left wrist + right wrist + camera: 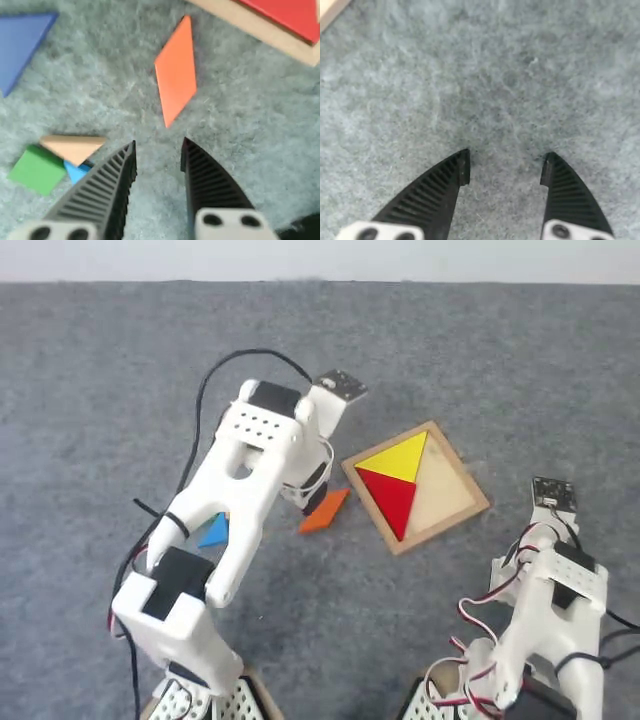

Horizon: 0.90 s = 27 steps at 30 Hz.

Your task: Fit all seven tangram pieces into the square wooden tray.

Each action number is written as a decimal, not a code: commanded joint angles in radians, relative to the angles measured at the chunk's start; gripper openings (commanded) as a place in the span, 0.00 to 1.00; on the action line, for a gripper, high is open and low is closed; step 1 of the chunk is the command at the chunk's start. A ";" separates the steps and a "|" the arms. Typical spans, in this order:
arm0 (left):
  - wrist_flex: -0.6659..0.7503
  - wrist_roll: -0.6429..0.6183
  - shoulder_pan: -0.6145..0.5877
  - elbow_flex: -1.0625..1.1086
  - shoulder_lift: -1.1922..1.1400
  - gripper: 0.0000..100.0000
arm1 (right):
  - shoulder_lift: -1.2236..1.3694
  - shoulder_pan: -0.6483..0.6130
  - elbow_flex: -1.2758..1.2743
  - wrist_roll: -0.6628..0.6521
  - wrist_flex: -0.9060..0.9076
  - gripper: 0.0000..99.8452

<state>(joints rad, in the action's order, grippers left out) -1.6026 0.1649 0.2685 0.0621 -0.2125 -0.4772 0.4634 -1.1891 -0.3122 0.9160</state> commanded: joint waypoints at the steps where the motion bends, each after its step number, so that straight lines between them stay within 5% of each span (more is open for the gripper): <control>1: 0.195 0.015 -0.006 0.119 0.055 0.17 | 0.038 -0.010 0.017 0.011 -0.018 0.25; 14: 0.491 -0.120 -0.006 0.188 -0.083 0.25 | 0.027 -0.013 -0.002 0.002 -0.022 0.25; 22: 0.413 -0.157 0.002 0.097 -0.215 0.25 | 0.027 -0.013 -0.002 0.002 -0.022 0.25; 27: 0.376 -0.157 0.002 0.101 -0.215 0.12 | 0.027 -0.013 -0.002 0.002 -0.022 0.25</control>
<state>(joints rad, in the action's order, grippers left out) -1.1853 0.0284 0.2746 0.1910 -0.4273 -0.4772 0.4634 -1.1891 -0.3122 0.9160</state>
